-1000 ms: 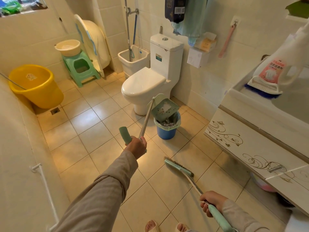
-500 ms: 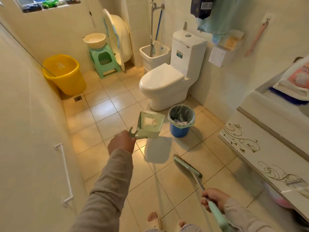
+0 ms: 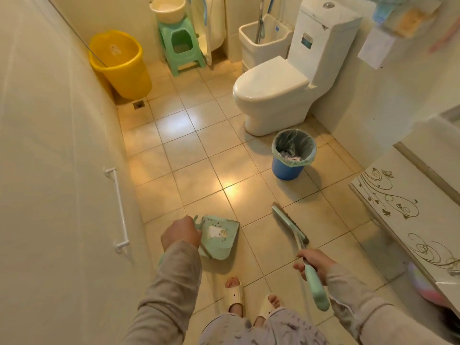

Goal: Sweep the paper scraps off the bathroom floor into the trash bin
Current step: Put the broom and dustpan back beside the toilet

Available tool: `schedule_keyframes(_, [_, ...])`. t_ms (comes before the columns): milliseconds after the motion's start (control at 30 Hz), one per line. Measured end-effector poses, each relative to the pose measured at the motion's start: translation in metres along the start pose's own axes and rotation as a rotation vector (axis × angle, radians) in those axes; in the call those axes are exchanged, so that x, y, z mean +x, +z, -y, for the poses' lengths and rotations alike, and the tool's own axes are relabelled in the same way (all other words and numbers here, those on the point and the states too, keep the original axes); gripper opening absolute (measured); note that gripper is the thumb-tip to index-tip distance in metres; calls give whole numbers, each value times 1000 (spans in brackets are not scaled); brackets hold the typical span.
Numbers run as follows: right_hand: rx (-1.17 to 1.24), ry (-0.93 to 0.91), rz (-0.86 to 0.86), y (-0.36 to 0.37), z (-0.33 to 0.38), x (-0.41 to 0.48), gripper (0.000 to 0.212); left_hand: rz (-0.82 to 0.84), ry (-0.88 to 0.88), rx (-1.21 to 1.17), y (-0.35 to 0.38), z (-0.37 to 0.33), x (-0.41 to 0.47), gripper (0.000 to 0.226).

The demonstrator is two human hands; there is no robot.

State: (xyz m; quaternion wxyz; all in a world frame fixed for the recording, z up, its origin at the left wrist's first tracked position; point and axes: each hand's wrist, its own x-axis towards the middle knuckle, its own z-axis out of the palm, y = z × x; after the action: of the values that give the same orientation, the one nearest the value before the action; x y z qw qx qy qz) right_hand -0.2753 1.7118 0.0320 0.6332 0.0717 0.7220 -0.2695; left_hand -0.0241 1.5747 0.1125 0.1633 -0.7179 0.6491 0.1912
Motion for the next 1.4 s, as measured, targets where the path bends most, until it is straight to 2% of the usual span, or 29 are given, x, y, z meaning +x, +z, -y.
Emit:
schedule_keyframes(133, [-97, 65, 27, 8, 5, -4, 14, 71, -81, -111, -3, 17, 14, 27])
schedule_keyframes(233, [-171, 6, -3, 23, 22, -12, 26, 87, -95, -210, -6, 33, 24, 27])
schedule_keyframes(400, [-153, -74, 26, 39, 63, -26, 32, 30, -118, -209, -1, 67, 26, 28])
schedule_keyframes(567, [-49, -103, 92, 69, 95, -32, 28, -26, -92, -220, -19, 77, 49, 27])
schedule_keyframes(800, [53, -143, 132, 129, 143, -30, 36, -81, -42, -196, -54, 79, 93, 26])
schedule_keyframes(1133, [-27, -129, 105, 162, 217, 0, 28, -194, -182, -310, -93, 96, 172, 29])
schedule_keyframes(1400, [-122, -99, 157, 212, 338, 32, 27, -199, -330, -373, -136, 81, 262, 30])
